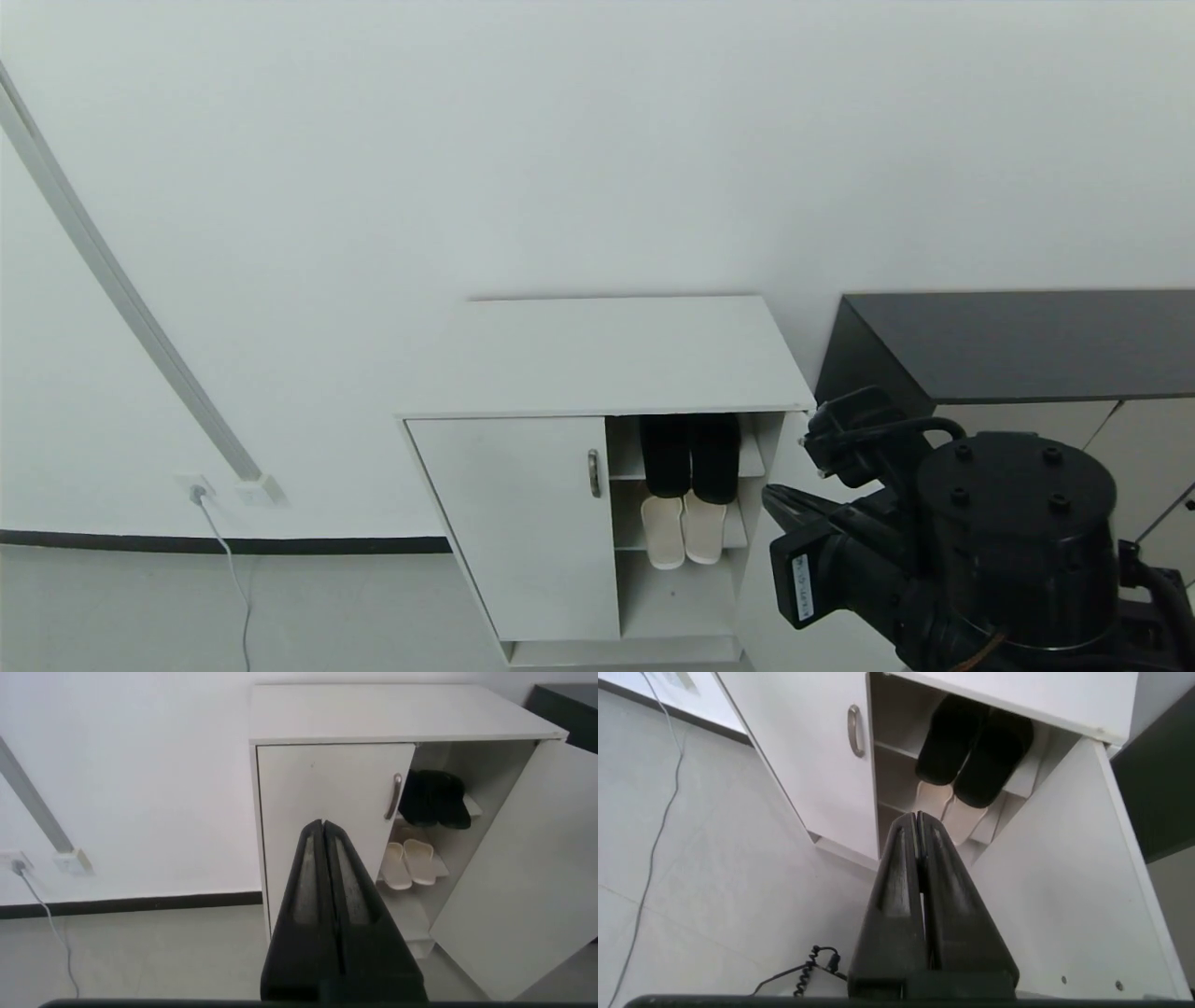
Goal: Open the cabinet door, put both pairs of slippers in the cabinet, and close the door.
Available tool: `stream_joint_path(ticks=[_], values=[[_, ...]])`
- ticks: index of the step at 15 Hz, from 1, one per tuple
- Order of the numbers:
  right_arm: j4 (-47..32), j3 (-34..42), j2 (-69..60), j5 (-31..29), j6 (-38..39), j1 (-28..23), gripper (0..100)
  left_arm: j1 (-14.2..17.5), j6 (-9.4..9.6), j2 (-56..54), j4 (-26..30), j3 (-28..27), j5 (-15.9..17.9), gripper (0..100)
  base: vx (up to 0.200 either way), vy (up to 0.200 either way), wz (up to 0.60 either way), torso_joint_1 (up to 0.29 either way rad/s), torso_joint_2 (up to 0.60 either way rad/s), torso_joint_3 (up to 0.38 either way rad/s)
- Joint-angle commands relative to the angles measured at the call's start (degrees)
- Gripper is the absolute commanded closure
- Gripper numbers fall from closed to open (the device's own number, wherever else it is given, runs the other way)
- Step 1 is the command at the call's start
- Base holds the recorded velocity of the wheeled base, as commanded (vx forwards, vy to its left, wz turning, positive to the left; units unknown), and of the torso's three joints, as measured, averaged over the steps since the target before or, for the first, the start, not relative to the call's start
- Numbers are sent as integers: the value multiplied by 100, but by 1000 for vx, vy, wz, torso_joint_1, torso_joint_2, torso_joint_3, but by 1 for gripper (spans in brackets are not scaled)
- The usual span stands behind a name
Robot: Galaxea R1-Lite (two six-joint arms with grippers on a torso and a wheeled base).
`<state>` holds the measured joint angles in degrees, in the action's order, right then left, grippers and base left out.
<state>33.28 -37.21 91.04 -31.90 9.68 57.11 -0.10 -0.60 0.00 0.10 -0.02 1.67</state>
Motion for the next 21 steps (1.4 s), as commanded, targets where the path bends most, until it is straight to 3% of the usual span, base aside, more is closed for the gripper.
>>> stream_joint_path(ticks=[1,2,3,4,5,10,13,17,21], values=[[3,-6,28,0,-19,2,100,1,-2,0,-1,2,0,100,0,0,0,168,-344,-188],[3,3,28,-9,-10,-7,100,1,25,0,-1,-6,18,100,0,0,0,168,-344,-193],[3,29,37,-9,-10,-25,100,1,192,0,-1,2,18,100,0,0,0,76,-198,-80],[3,38,37,0,-10,-34,100,1,200,0,-1,2,9,100,0,0,0,36,-76,-32],[3,38,72,9,-10,-104,100,1,112,0,-1,2,18,100,0,0,0,0,0,0],[3,12,256,35,25,-324,100,1,95,0,-1,-6,18,100,0,0,-360,1,-3,0],[188,-76,459,53,-1,-763,100,1,86,0,-1,2,9,100,0,0,-600,14,-2,-1],[900,-85,907,325,-19,-1361,100,1,86,0,-1,2,9,100,0,0,0,0,0,0],[1005,-103,1065,571,-19,-1730,100,1,86,0,-1,-6,9,100,-200,0,0,10,2,-1]])
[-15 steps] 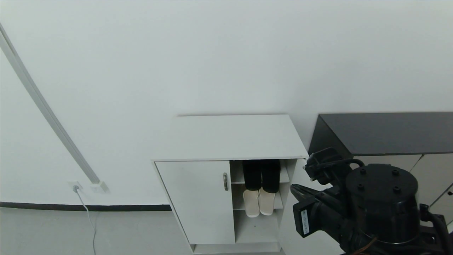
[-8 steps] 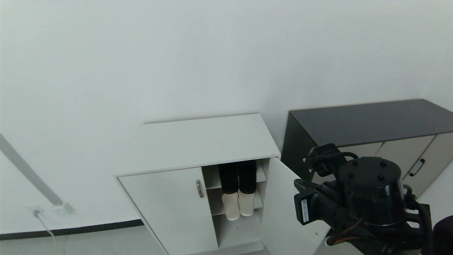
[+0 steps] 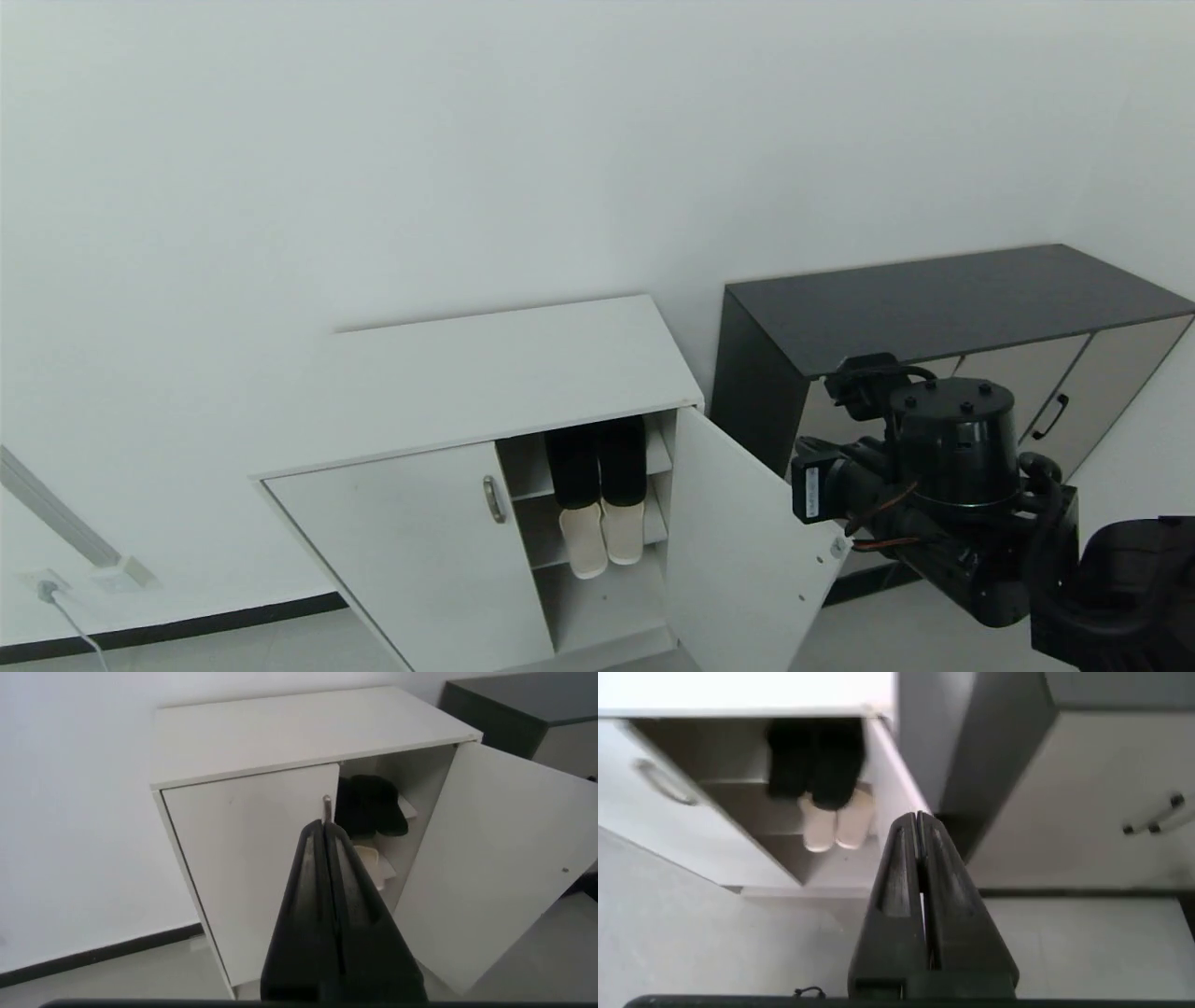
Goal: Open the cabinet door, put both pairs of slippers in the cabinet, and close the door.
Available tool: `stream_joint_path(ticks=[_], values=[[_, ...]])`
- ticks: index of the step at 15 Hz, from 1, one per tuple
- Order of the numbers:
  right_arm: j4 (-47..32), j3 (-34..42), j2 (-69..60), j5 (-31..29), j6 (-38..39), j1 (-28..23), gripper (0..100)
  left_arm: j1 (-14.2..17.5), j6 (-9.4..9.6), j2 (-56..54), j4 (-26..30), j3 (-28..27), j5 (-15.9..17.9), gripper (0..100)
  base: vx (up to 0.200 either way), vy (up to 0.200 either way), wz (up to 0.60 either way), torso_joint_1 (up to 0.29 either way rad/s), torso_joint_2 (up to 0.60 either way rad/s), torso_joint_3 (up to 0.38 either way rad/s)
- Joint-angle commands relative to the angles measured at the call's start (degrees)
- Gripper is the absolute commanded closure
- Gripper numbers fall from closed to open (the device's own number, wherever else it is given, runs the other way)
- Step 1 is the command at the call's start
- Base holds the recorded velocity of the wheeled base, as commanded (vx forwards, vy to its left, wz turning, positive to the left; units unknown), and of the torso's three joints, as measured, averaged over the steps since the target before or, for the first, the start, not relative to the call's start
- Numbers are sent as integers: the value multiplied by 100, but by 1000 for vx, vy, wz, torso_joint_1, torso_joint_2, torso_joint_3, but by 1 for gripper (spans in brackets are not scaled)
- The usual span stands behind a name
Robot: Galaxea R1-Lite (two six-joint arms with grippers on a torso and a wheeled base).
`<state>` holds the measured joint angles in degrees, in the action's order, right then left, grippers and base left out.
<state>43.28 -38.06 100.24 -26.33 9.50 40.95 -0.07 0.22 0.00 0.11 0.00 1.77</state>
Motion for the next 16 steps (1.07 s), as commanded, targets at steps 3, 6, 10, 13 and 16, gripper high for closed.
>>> stream_joint_path(ticks=[3,6,10,13,16], values=[[14,-96,329,14,0,-263,100,-1,-40,0,-2,0,-1,100,-133,0,0,-5,2,2],[137,-360,663,14,0,-456,100,-1,-31,0,-2,0,-1,100,0,0,0,0,0,0],[234,-466,892,269,0,-773,100,7,4,0,-2,0,8,100,0,0,0,0,0,0],[243,-510,1041,374,0,-931,100,7,-13,0,-2,-9,8,100,0,0,0,0,0,0],[260,-589,1278,462,17,-966,100,7,-22,0,-2,0,-1,100,0,0,0,0,0,0]])
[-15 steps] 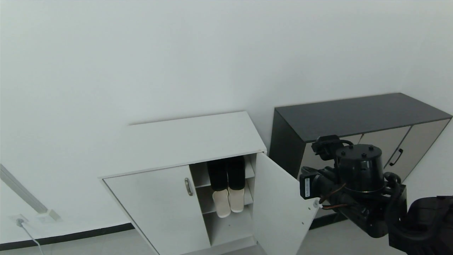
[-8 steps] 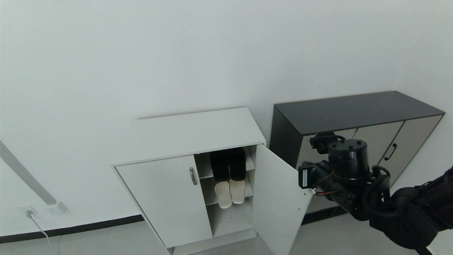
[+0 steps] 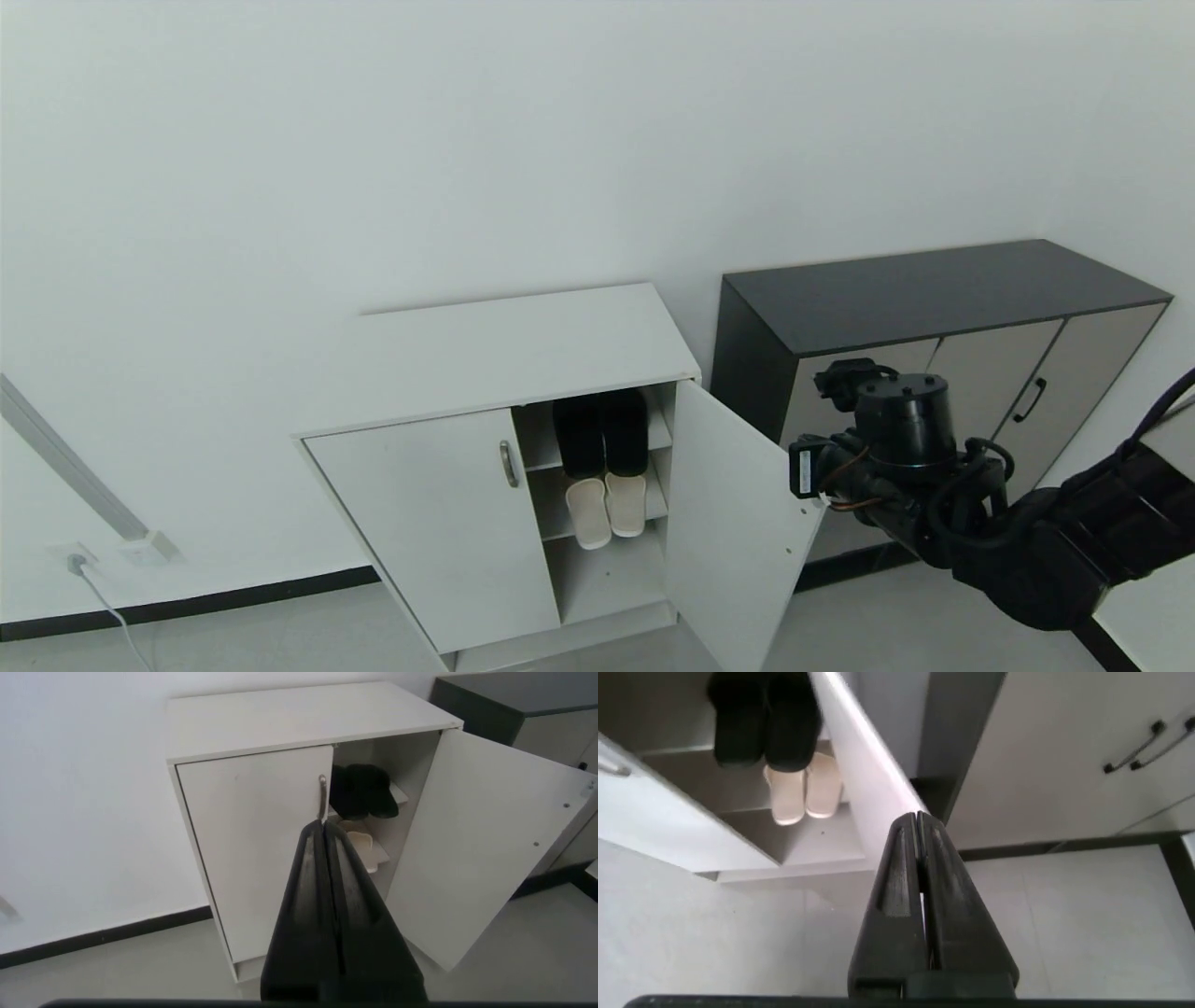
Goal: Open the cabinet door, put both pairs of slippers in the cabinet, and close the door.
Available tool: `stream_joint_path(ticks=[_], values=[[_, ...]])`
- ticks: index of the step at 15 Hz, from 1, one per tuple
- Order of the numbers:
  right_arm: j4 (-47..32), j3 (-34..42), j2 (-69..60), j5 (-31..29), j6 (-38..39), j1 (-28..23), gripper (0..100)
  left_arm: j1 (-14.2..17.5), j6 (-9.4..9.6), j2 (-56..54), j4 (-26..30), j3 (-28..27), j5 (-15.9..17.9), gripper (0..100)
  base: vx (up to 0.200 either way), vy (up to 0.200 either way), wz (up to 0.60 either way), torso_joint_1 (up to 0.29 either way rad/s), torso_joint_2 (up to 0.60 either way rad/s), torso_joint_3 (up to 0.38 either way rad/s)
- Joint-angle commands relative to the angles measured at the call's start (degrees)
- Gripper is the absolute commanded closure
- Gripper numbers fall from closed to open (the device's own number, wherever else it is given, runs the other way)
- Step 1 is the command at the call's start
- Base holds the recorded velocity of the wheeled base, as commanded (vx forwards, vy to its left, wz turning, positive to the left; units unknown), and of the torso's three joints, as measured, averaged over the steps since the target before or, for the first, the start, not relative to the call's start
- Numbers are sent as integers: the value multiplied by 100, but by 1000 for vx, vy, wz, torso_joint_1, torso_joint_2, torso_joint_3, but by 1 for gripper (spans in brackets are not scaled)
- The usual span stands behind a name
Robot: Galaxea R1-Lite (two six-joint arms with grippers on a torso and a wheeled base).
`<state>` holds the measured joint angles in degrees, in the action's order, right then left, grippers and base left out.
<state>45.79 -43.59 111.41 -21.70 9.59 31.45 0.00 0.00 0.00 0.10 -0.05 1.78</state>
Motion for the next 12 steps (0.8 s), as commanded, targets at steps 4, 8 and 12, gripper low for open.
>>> stream_joint_path(ticks=[4,8,12], values=[[44,-26,153,-1,25,-95,100,0,0,0,-1,5,7,100,0,0,0,0,0,0],[79,-114,399,61,34,-438,100,0,0,0,-1,5,7,100,0,0,0,0,0,0],[334,-158,865,368,113,-561,100,0,0,0,-1,-4,-2,100,0,0,0,0,0,0]])
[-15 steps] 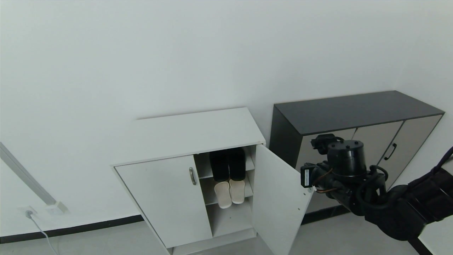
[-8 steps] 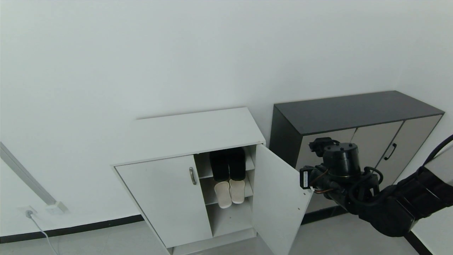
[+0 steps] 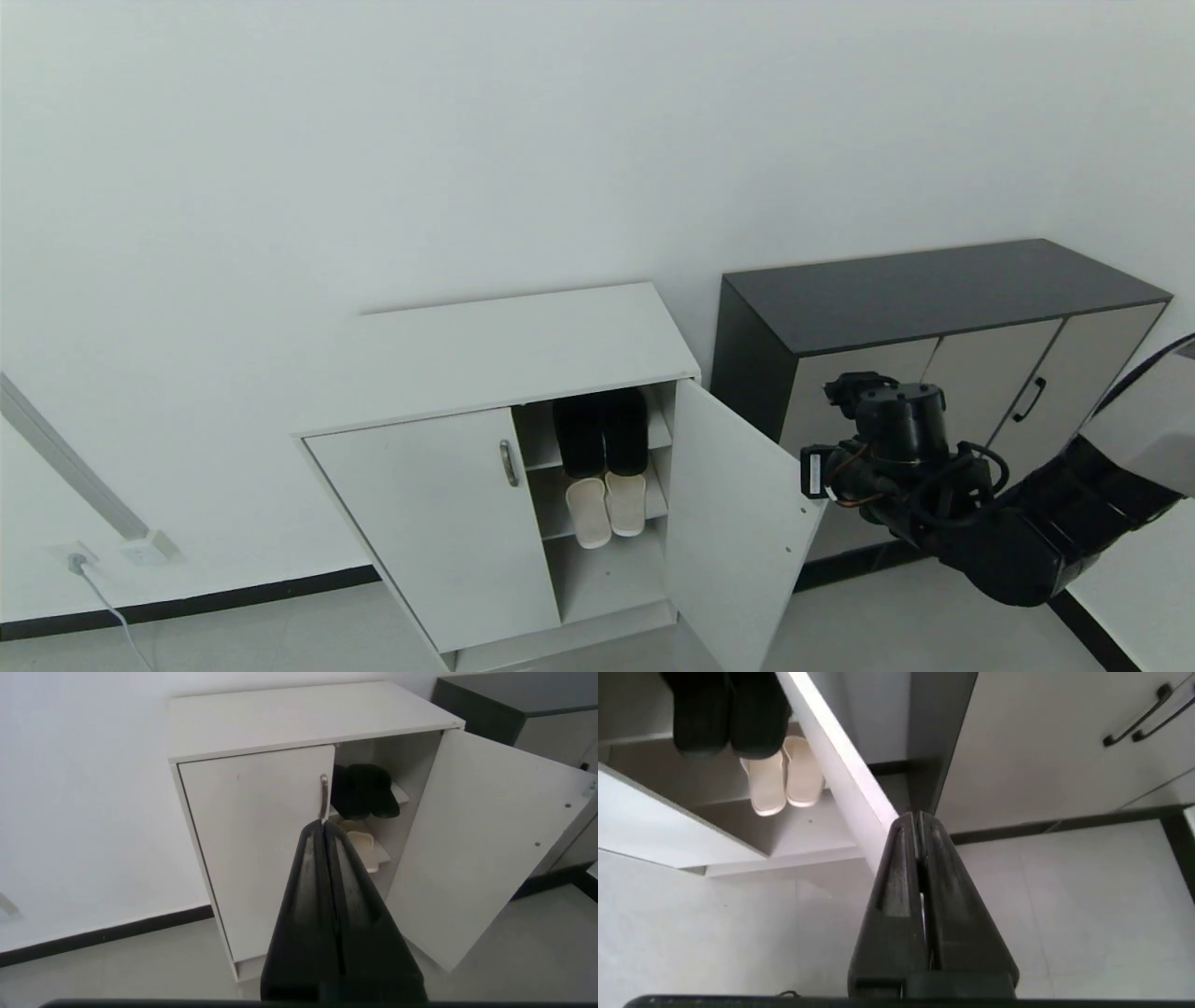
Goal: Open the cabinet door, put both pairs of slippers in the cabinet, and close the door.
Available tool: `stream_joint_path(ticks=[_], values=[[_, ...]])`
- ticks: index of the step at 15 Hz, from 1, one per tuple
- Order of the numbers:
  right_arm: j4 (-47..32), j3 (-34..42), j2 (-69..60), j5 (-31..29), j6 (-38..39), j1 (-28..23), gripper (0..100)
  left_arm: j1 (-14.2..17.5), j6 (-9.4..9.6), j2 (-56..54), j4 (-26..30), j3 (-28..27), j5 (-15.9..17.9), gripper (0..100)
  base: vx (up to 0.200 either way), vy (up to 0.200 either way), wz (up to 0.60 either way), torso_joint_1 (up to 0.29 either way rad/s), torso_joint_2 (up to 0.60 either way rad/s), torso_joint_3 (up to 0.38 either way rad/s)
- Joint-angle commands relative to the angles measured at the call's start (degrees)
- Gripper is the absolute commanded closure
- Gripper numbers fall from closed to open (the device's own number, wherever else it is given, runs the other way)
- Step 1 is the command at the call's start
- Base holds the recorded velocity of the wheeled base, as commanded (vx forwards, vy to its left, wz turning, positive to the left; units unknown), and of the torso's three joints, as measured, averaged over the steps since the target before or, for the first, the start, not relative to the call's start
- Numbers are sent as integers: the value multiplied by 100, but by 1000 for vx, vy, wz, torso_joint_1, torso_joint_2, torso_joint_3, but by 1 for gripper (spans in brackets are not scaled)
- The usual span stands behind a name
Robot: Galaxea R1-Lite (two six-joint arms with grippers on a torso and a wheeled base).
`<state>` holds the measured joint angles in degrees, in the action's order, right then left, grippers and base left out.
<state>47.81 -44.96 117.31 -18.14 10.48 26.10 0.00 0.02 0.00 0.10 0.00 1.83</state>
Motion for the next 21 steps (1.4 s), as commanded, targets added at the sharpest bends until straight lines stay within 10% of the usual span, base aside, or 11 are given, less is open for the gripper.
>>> stream_joint_path(ticks=[1,11,21], values=[[325,-30,398,3,15,-26,100,0,-2,0,-1,0,-7,100,0,0,0,0,0,0],[1116,-110,1083,83,-29,-219,100,0,-2,0,-1,-9,2,100,0,0,0,0,0,0],[1116,690,169,83,252,1398,100,0,-2,0,-1,0,2,100,0,0,0,0,0,0]])
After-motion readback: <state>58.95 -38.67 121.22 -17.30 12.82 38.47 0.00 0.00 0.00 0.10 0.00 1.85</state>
